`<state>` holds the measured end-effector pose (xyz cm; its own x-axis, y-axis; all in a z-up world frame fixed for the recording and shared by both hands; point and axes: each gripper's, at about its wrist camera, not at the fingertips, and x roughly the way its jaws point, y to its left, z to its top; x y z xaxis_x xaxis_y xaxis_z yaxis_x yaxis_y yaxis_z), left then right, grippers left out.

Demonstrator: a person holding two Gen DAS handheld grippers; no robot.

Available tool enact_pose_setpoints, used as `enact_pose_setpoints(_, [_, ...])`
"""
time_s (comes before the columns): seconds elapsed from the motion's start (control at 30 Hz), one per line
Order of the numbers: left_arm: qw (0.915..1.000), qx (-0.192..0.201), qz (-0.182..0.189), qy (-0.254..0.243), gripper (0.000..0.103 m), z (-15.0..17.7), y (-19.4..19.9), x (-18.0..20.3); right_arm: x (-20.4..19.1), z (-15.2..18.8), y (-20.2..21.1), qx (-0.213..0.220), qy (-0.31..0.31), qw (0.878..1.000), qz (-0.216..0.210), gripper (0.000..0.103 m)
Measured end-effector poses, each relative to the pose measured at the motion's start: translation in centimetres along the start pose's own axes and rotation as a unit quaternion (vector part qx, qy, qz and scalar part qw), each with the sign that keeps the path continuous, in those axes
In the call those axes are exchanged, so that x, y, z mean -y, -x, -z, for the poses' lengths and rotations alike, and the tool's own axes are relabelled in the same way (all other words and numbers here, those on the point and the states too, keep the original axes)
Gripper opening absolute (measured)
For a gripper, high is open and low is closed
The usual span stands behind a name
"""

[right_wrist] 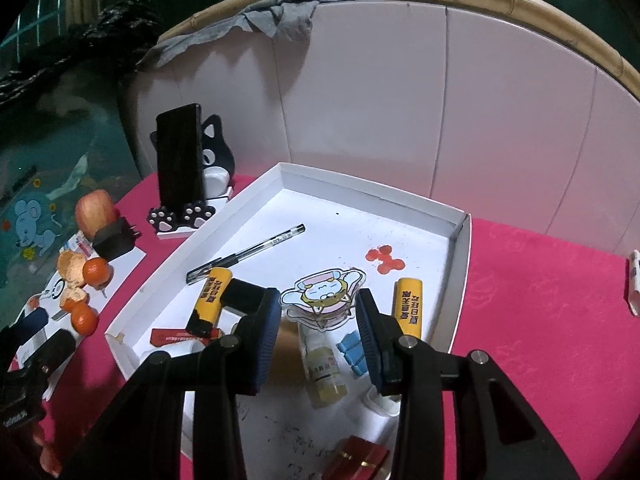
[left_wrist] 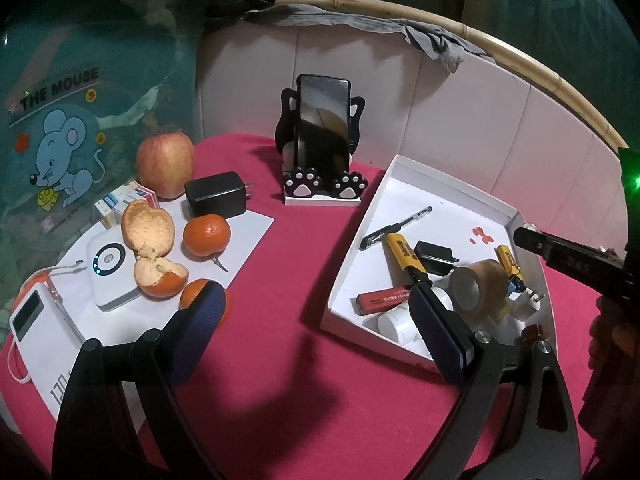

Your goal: Organize rigid objects

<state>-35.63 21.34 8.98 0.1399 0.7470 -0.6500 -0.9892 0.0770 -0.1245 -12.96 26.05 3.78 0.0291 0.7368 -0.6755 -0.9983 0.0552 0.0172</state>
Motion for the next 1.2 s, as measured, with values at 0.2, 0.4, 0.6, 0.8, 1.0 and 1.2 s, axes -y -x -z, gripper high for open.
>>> enact_pose_setpoints(0.2, [1.0000, -0.001, -0.001, -0.002, 0.094, 0.1, 0.0, 0.2, 0.2, -0.2, -0.2, 0.004, -0.007, 1.000, -0.001, 0.039])
enact_pose_setpoints(0.4, [1.0000, -0.002, -0.003, -0.009, 0.094, 0.2, 0.0, 0.7, 0.4, -0.1, -0.1, 0.012, -0.013, 1.000, 0.001, 0.087])
enact_pose_setpoints(0.6, [0.9999, -0.001, -0.007, -0.015, 0.094, 0.1, 0.0, 0.9, -0.3, 0.1, 1.0, 0.028, 0.006, 1.000, 0.002, 0.087])
enact_pose_setpoints(0.8, [0.9995, 0.004, -0.005, -0.030, 0.094, 0.0, 0.4, 1.9, -1.3, 1.2, 2.1, 0.044, 0.033, 0.998, 0.031, 0.087])
enact_pose_setpoints(1.0, [0.9976, 0.010, 0.040, -0.056, 0.094, -1.2, 0.6, 4.8, -1.7, 2.4, 4.6, 0.095, 0.041, 0.990, 0.096, 0.087])
enact_pose_setpoints(1.2, [0.9960, -0.008, 0.069, -0.056, 0.094, -2.5, 0.6, 7.8, -0.1, 3.1, 7.5, 0.120, 0.006, 0.988, 0.098, 0.087])
